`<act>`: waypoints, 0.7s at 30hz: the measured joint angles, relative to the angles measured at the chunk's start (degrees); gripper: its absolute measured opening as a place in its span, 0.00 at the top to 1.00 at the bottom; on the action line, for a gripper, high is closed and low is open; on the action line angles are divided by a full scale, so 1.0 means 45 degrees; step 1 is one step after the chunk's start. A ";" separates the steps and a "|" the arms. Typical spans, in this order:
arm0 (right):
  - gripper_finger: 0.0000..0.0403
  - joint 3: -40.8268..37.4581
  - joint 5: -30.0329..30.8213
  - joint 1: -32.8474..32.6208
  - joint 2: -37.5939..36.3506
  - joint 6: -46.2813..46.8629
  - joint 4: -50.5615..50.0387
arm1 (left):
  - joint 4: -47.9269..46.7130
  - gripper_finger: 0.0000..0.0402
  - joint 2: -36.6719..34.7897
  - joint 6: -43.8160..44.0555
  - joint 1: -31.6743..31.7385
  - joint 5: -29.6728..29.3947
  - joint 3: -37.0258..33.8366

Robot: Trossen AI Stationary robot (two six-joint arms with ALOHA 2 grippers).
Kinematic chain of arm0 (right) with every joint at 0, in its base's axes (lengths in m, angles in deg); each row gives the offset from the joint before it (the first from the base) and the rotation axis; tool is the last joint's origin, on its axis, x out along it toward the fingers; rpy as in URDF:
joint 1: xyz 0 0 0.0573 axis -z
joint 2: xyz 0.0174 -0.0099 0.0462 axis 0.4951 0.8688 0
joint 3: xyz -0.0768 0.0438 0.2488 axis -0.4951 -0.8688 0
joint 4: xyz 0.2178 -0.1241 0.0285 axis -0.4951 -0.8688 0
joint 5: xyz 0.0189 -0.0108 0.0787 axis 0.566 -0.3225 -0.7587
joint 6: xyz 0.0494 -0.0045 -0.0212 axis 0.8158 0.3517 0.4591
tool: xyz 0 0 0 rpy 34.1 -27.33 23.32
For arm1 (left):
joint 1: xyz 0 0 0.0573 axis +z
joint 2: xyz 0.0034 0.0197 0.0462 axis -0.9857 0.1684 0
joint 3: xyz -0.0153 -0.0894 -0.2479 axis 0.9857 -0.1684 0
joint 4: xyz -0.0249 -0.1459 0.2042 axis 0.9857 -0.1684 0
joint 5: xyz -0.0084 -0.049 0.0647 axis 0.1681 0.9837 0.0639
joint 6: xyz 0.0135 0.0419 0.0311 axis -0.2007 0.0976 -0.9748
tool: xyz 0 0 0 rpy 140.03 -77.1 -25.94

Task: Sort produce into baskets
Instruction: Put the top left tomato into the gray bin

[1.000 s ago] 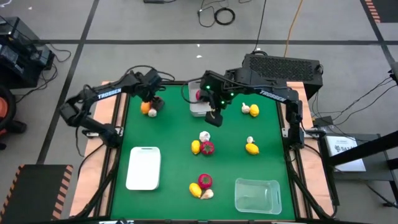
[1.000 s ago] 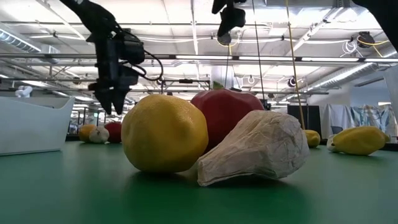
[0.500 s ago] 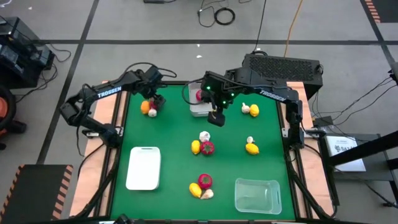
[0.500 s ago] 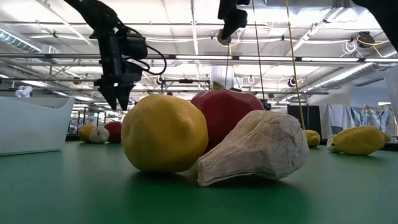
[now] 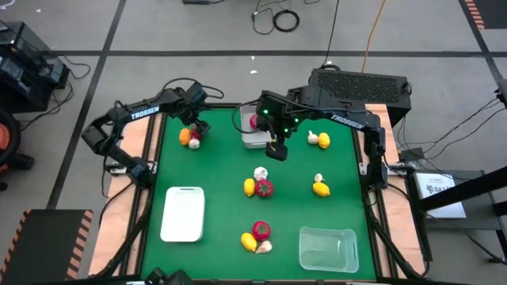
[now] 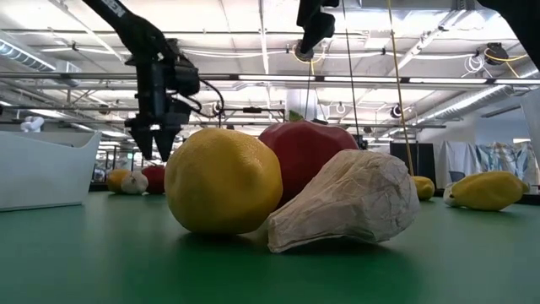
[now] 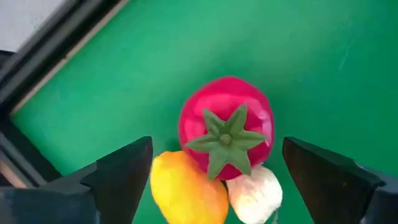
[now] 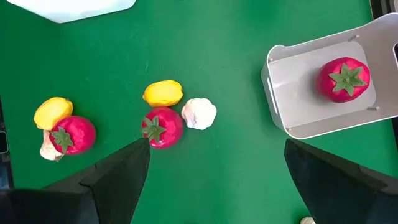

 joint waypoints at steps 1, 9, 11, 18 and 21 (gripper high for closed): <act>0.10 0.0000 0.0000 0.0000 0.0000 0.0011 0.0000 | 0.0037 0.08 0.0173 -0.0058 -0.0001 0.0002 0.0000; 0.10 0.0000 -0.0010 0.0000 0.0000 0.0230 0.0000 | 0.0365 0.07 0.1490 -0.0304 -0.0010 0.0024 -0.0005; 0.10 0.0000 -0.0010 0.0000 0.0000 0.0246 0.0000 | 0.0494 0.07 0.1730 -0.0355 -0.0010 0.0026 -0.0011; 0.10 0.0000 -0.0010 0.0002 0.0000 0.0471 0.0005 | 0.0879 0.07 0.2036 -0.0381 -0.0010 0.0068 -0.0237; 0.10 0.0000 -0.0010 0.0005 0.0000 0.0484 0.0005 | 0.0851 0.09 0.2034 -0.0400 -0.0010 0.0073 -0.0325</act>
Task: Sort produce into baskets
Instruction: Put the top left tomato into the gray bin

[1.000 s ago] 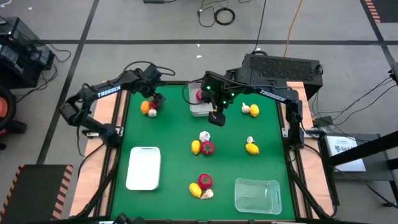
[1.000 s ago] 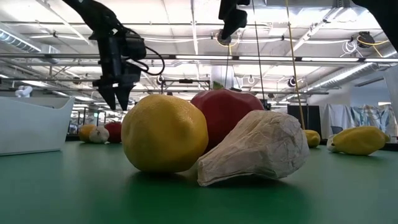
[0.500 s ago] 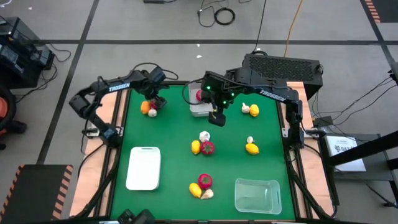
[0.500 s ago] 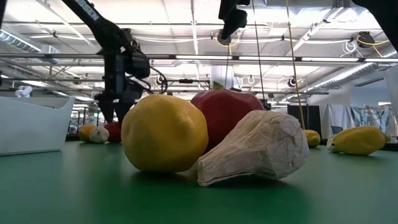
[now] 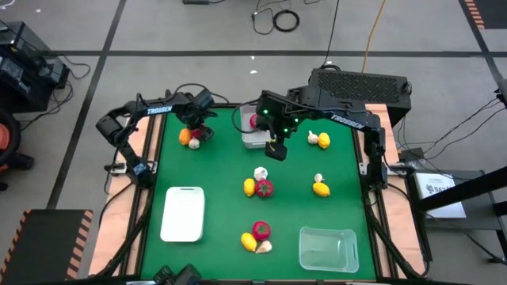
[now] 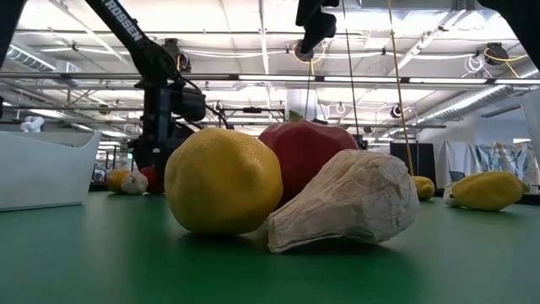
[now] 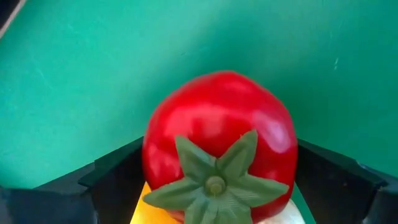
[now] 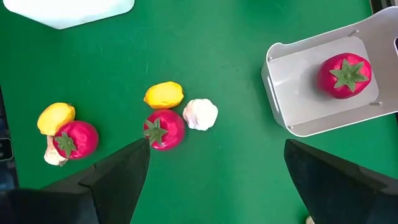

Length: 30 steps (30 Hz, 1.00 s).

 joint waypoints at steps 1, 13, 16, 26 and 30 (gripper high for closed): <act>0.10 0.0000 0.0000 0.0000 0.0000 0.0000 0.0000 | -0.0003 0.10 0.0000 -0.0001 0.0000 0.0000 0.0000; 0.10 0.0000 0.0643 -0.0004 -0.0953 0.0003 -0.0005 | -0.0166 0.29 -0.0074 0.0122 -0.0131 0.0000 0.0273; 0.10 0.0002 0.1156 0.0029 -0.1482 0.0145 -0.0026 | -0.0480 0.27 -0.0324 0.0237 -0.0398 0.0189 0.0773; 0.10 0.0019 0.2346 0.0049 -0.3058 0.0728 -0.0432 | 0.0195 0.27 -0.0835 0.3123 -0.2710 0.2346 0.3735; 0.10 0.0019 0.3090 0.0029 -0.3564 0.1055 -0.0568 | 0.2052 0.27 -0.0766 0.3935 -0.4297 0.2328 0.4104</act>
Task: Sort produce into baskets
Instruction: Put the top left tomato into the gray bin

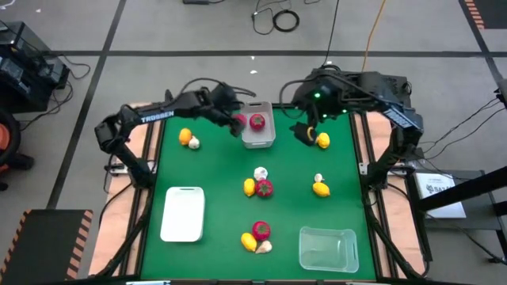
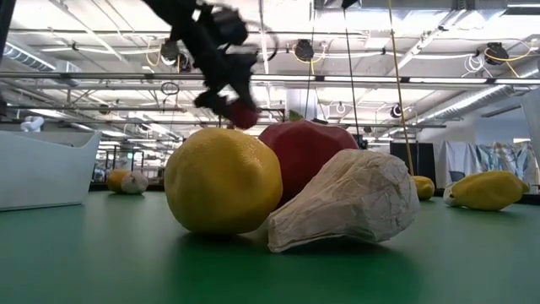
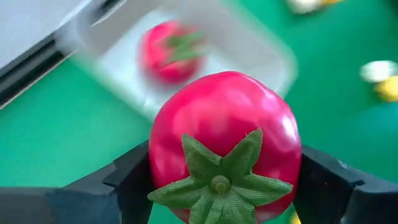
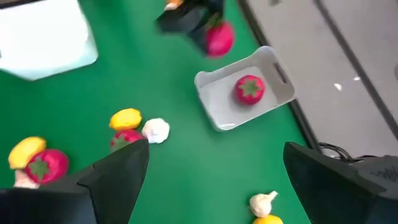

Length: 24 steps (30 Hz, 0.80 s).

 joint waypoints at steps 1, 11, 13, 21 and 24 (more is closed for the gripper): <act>0.10 0.0000 0.0036 0.0000 -0.0121 0.0040 -0.0005 | 0.0488 0.27 0.0095 0.0193 -0.0327 -0.0003 0.0039; 0.10 0.0000 0.0043 -0.0076 -0.0650 0.0062 -0.0052 | 0.1564 0.27 0.2759 0.1755 -0.0851 -0.0196 0.1192; 0.10 0.0000 0.0043 -0.0173 -0.0702 -0.0196 -0.0068 | 0.1385 0.27 0.3171 0.1562 -0.0856 -0.0183 0.1504; 0.10 -0.0019 0.0012 -0.0787 -0.0775 -0.1292 -0.0068 | 0.1474 0.27 0.3884 0.1481 -0.0837 -0.0478 0.1982; 0.10 -0.0019 0.0009 -0.0909 -0.0846 -0.1812 -0.0073 | 0.1497 0.27 0.3879 0.1391 -0.0846 -0.0950 0.1982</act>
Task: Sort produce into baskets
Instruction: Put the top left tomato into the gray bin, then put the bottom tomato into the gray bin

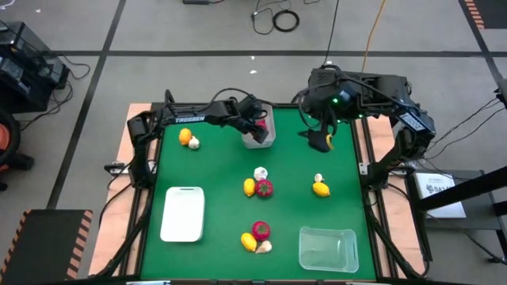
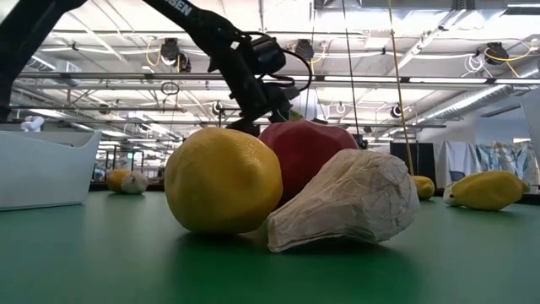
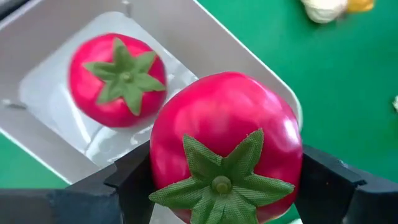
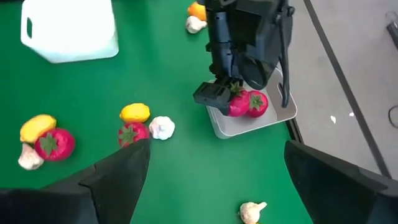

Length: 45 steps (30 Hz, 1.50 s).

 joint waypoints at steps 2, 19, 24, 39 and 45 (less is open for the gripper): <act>0.10 0.0000 -0.0041 -0.0029 -0.0032 -0.0293 0.0000 | -0.0004 0.27 0.0002 -0.0006 0.0005 -0.0302 0.0000; 0.10 0.0000 -0.0104 -0.0019 -0.0899 -0.0936 0.0004 | -0.0284 0.07 0.0000 0.0388 0.0071 -0.0286 0.0168; 0.10 -0.0004 -0.0165 -0.0019 -0.0903 -0.0267 0.0009 | -0.1571 0.07 -0.0011 0.0042 0.0277 0.0298 0.1302; 0.10 -0.4308 -0.0148 -0.1707 -0.0887 0.3549 0.3625 | -0.6982 0.07 -0.4008 -0.4204 -0.0279 -0.1028 0.2055; 0.10 -0.7216 -0.1026 -0.3275 -0.0869 0.5772 0.6627 | -0.6536 0.07 -0.6424 -0.5269 -0.0432 -0.0940 0.0283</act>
